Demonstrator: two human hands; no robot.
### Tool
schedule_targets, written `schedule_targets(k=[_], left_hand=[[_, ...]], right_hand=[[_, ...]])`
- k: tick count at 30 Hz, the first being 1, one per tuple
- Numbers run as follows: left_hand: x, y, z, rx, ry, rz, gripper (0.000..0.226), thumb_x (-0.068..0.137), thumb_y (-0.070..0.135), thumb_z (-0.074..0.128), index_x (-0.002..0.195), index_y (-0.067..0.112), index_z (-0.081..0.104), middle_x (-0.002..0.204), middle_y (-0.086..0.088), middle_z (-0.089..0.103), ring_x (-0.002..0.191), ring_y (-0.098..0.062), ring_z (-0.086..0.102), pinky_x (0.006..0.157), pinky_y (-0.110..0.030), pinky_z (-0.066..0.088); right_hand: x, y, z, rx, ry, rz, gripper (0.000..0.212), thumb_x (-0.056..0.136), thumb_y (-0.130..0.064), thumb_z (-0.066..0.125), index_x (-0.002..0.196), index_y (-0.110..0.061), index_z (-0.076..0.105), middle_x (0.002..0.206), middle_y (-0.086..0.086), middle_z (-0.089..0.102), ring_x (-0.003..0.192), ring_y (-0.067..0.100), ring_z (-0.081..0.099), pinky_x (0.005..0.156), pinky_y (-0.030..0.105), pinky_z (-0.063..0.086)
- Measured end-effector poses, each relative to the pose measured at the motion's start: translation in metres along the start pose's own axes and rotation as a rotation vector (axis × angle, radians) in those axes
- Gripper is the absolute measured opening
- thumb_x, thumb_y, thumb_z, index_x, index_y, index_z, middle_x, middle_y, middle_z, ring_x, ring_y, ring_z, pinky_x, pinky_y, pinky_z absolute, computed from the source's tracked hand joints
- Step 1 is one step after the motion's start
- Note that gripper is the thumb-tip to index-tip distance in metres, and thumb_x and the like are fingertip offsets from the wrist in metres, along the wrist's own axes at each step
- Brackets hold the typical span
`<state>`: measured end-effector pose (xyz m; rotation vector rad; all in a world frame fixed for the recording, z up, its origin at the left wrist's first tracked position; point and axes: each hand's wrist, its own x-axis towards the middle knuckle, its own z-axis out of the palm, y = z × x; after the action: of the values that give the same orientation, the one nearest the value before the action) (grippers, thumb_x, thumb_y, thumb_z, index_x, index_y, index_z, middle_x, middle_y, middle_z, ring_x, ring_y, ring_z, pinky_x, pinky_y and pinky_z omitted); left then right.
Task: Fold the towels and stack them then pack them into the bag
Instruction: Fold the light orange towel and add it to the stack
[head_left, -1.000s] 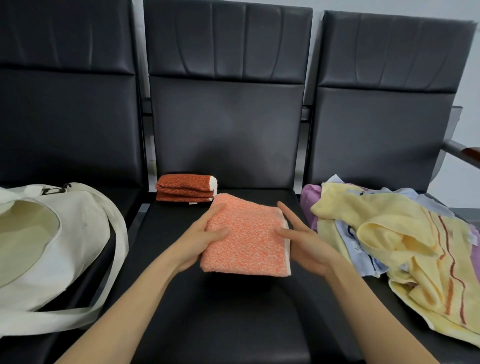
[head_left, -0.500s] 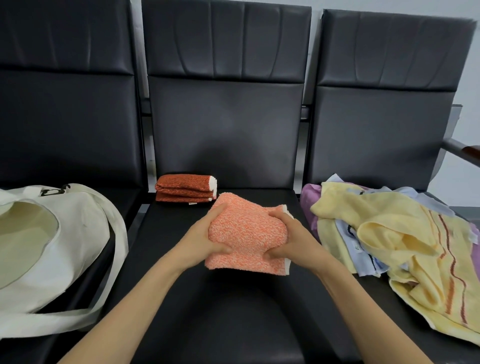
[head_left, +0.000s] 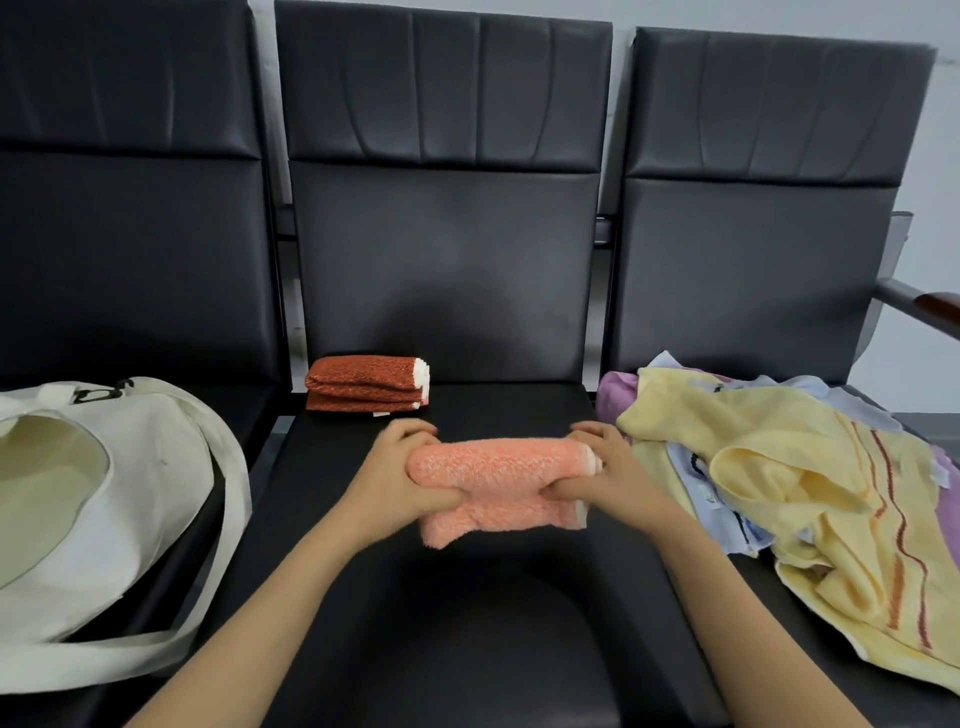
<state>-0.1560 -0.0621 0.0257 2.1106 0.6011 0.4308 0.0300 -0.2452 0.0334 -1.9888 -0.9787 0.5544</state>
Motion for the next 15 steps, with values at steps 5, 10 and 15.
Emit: schedule_targets(k=[5, 10, 15], left_hand=[[0.001, 0.004, 0.004, -0.587, 0.011, -0.207, 0.055, 0.069, 0.039, 0.081, 0.114, 0.023, 0.054, 0.116, 0.0, 0.063, 0.105, -0.016, 0.064, 0.086, -0.032, 0.054], [0.003, 0.003, 0.001, -0.694, -0.139, -0.325, 0.082, 0.069, 0.056, 0.075, 0.131, 0.02, 0.036, 0.126, -0.002, 0.055, 0.111, -0.016, 0.061, 0.086, -0.03, 0.052], [0.002, -0.006, -0.007, -0.667, -0.401, -0.301, 0.092, 0.062, 0.034, 0.089, 0.137, 0.027, 0.037, 0.129, 0.002, 0.062, 0.115, -0.016, 0.062, 0.101, -0.038, 0.048]], right_hand=[[0.0, -0.007, 0.01, 0.539, -0.034, 0.049, 0.024, 0.091, -0.013, 0.06, 0.113, -0.024, 0.061, 0.107, -0.005, 0.072, 0.098, 0.01, 0.068, 0.076, 0.019, 0.053], [0.002, -0.008, 0.014, 0.504, -0.011, 0.034, 0.034, 0.093, -0.031, 0.057, 0.126, -0.022, 0.055, 0.119, -0.004, 0.067, 0.106, 0.008, 0.065, 0.089, 0.025, 0.051], [0.002, -0.005, 0.014, 0.498, -0.007, -0.015, 0.04, 0.09, -0.039, 0.058, 0.127, -0.025, 0.054, 0.118, -0.007, 0.066, 0.106, 0.005, 0.064, 0.087, 0.023, 0.052]])
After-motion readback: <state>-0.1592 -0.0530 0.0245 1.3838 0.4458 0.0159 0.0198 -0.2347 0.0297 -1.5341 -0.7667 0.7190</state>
